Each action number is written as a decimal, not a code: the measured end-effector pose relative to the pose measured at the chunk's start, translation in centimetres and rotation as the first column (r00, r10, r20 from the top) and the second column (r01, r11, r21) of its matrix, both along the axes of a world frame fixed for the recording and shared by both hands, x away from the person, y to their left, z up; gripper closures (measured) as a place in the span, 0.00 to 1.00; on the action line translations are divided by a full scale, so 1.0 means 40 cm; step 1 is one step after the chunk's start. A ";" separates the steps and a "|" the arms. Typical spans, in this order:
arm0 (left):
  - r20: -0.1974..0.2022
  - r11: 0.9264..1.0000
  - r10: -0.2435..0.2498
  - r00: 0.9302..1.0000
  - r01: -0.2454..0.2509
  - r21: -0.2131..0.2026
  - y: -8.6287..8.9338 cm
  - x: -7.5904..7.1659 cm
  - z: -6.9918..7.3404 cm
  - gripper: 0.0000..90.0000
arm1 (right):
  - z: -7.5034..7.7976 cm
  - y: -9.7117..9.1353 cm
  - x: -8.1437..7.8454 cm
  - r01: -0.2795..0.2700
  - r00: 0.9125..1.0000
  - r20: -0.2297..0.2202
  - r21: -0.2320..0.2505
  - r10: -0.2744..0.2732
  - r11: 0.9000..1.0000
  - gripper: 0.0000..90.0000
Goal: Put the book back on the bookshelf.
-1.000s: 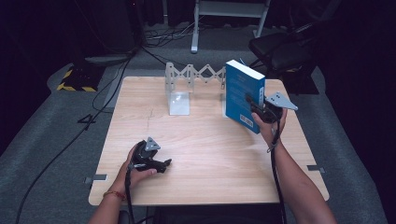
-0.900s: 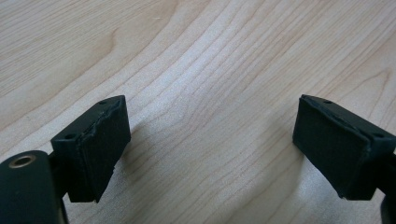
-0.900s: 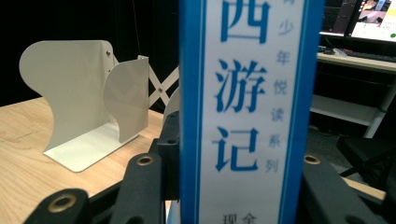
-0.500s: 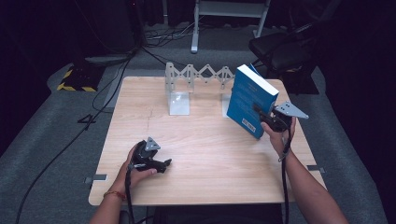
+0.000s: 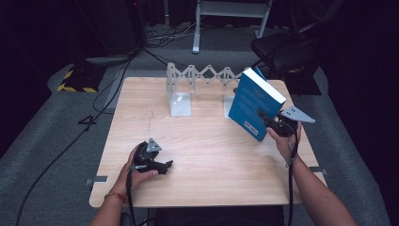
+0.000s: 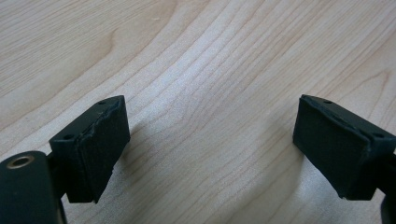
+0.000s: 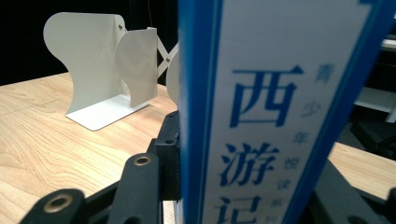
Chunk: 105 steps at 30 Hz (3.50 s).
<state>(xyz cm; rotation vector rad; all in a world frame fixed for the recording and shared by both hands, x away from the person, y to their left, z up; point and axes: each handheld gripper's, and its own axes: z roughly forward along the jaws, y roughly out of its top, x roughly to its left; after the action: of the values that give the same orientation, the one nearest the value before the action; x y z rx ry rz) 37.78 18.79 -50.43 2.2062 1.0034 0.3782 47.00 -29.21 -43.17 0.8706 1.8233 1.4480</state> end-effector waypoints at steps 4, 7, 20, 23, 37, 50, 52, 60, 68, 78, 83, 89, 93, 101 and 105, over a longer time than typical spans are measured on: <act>0.000 1.000 0.001 1.000 -0.001 -0.002 0.000 0.000 0.000 0.13 | -0.005 -0.017 -0.010 -0.017 1.000 -0.017 -0.033 0.017 0.999 0.62; -0.001 1.000 -0.003 1.000 0.003 -0.003 0.000 0.000 0.000 0.13 | -0.025 -0.038 -0.021 -0.032 0.999 -0.040 -0.053 0.030 0.998 0.64; -0.004 1.000 -0.002 1.000 0.002 -0.008 -0.002 0.001 -0.001 0.13 | -0.046 -0.038 -0.012 -0.057 0.997 -0.058 -0.038 0.055 0.998 0.68; 0.001 1.000 -0.011 1.000 0.011 0.000 -0.001 0.003 0.000 0.12 | -0.046 -0.017 -0.002 -0.035 0.998 -0.058 -0.041 0.032 0.999 0.68; -0.002 1.000 -0.014 1.000 0.014 -0.002 -0.002 0.003 0.000 0.13 | -0.049 0.097 0.017 0.174 0.984 -0.037 -0.029 -0.175 0.984 0.69; -0.001 1.000 -0.022 1.000 0.022 -0.002 -0.002 0.004 0.000 0.13 | -0.049 0.149 0.052 0.220 0.975 -0.001 -0.034 -0.220 0.975 0.69; -0.002 1.000 -0.022 1.000 0.022 -0.002 -0.002 0.004 0.000 0.13 | -0.050 0.154 0.058 0.228 0.974 -0.002 -0.027 -0.228 0.973 0.69; -0.001 1.000 -0.030 1.000 0.030 -0.003 -0.003 0.002 0.000 0.13 | -0.048 0.168 0.085 0.247 0.969 -0.005 0.011 -0.246 0.969 0.69; 0.000 0.999 -0.035 0.999 0.035 -0.003 -0.004 0.002 0.000 0.13 | -0.059 0.119 0.061 0.149 0.989 -0.009 -0.014 -0.150 0.989 0.68; 0.000 0.999 -0.035 0.999 0.035 -0.003 -0.004 0.002 0.000 0.13 | -0.064 0.098 0.041 0.111 0.993 -0.032 -0.043 -0.113 0.993 0.66; -0.001 0.999 -0.035 0.999 0.035 -0.005 -0.004 0.002 0.000 0.13 | -0.099 0.070 0.030 0.050 0.994 -0.093 -0.119 -0.061 0.992 0.62; 0.002 0.999 -0.035 0.999 0.035 0.000 -0.004 0.002 0.000 0.13 | -0.145 0.060 0.043 0.003 0.983 -0.181 -0.146 -0.030 0.989 0.65; 0.002 0.999 -0.036 0.999 0.036 0.000 -0.004 0.003 0.000 0.13 | -0.167 0.072 0.054 0.003 0.977 -0.208 -0.166 -0.038 0.986 0.66; -0.001 0.999 -0.037 0.999 0.037 -0.008 -0.006 0.003 -0.001 0.12 | -0.161 0.113 0.059 0.040 0.967 -0.240 -0.166 -0.080 0.985 0.69; -0.001 0.999 -0.038 0.999 0.038 -0.007 -0.006 0.004 -0.001 0.12 | -0.157 0.140 0.069 0.062 0.965 -0.238 -0.190 -0.107 0.980 0.69</act>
<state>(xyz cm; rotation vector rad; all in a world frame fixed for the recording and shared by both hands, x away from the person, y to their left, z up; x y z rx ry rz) 37.93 18.53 -50.47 2.2156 0.9610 0.3555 49.77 -23.62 -49.47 1.0600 2.0367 1.1393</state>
